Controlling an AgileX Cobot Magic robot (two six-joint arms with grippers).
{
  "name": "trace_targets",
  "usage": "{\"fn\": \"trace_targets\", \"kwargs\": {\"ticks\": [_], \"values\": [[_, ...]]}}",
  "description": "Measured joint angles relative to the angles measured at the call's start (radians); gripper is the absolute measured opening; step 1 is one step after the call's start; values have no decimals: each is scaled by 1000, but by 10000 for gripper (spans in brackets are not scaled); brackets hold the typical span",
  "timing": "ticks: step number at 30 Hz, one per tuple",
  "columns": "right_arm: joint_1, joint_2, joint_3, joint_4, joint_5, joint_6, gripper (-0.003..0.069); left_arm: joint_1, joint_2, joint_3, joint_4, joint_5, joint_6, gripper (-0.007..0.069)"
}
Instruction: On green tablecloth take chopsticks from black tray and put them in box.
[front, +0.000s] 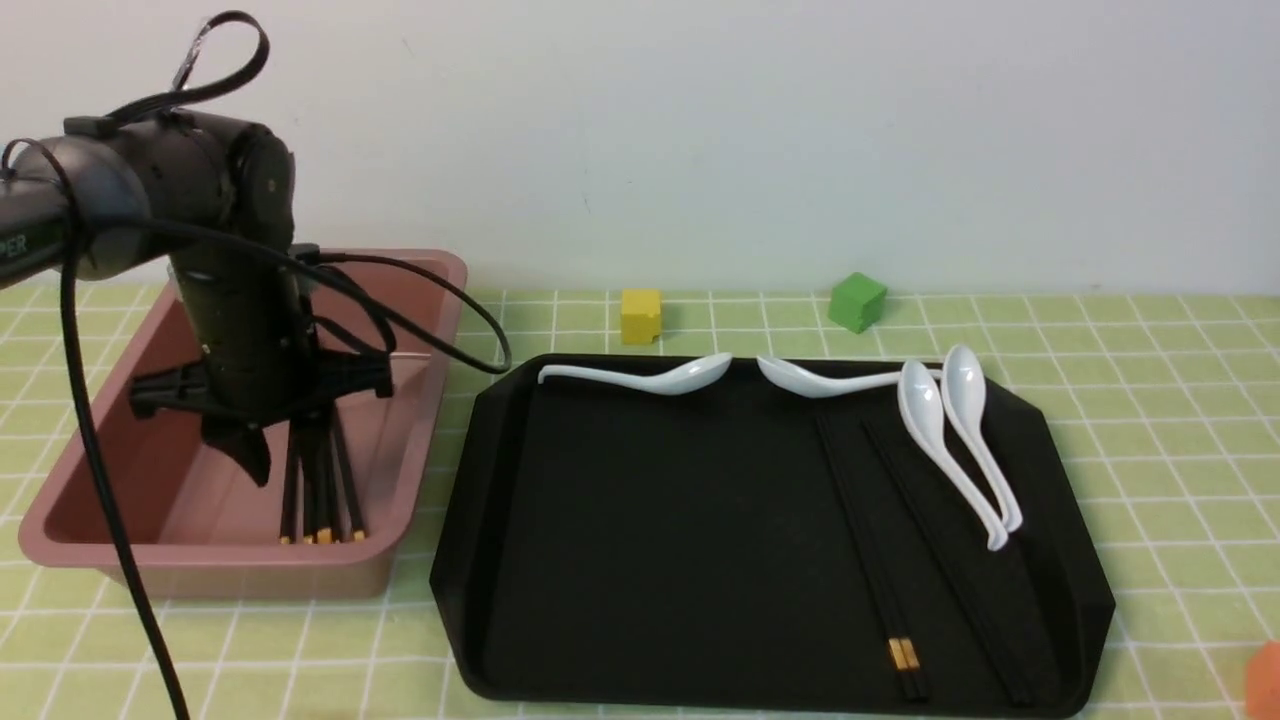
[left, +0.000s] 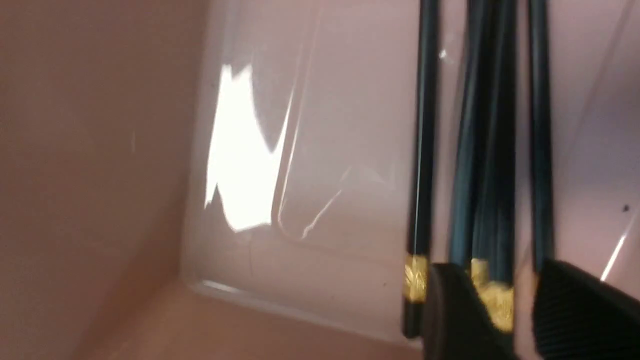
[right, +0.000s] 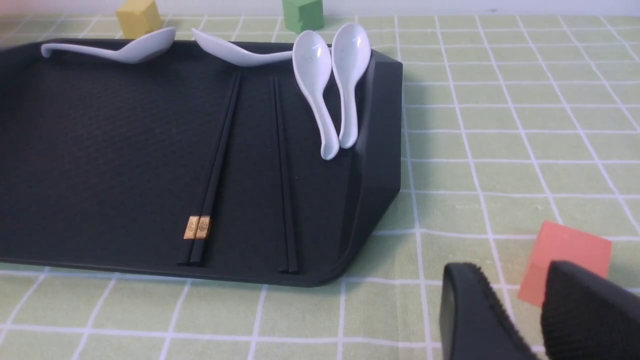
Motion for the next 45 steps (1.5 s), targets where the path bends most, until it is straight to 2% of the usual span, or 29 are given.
{"fn": "trace_targets", "kwargs": {"ticks": [3, 6, 9, 13, 16, 24, 28, 38, 41, 45], "values": [[0, 0, 0, 0, 0, 0, 240, 0, -17, 0, 14, 33, 10, 332], [0, 0, 0, 0, 0, 0, 240, 0, -64, -8, 38, 80, 34, 333], [0, 0, 0, 0, 0, 0, 240, 0, -141, -20, 57, 89, 53, 264], [0, 0, 0, 0, 0, 0, 240, 0, -286, -20, 44, 100, 73, 81], [0, 0, 0, 0, 0, 0, 240, 0, -403, -6, 11, 101, 98, -13], [0, 0, 0, -1, 0, 0, 240, 0, -805, 204, -60, 106, 171, -13], [0, 0, 0, -1, 0, 0, 240, 0, -1042, 399, -104, -5, 183, -13], [0, 0, 0, -1, 0, 0, 240, 0, -1785, 1075, -216, -527, 183, -13], [0, 0, 0, -1, 0, 0, 240, 0, -1928, 1215, -253, -587, 168, -13], [0, 0, 0, -1, 0, 0, 240, 0, -2000, 1315, -293, -653, 141, -13]]}}
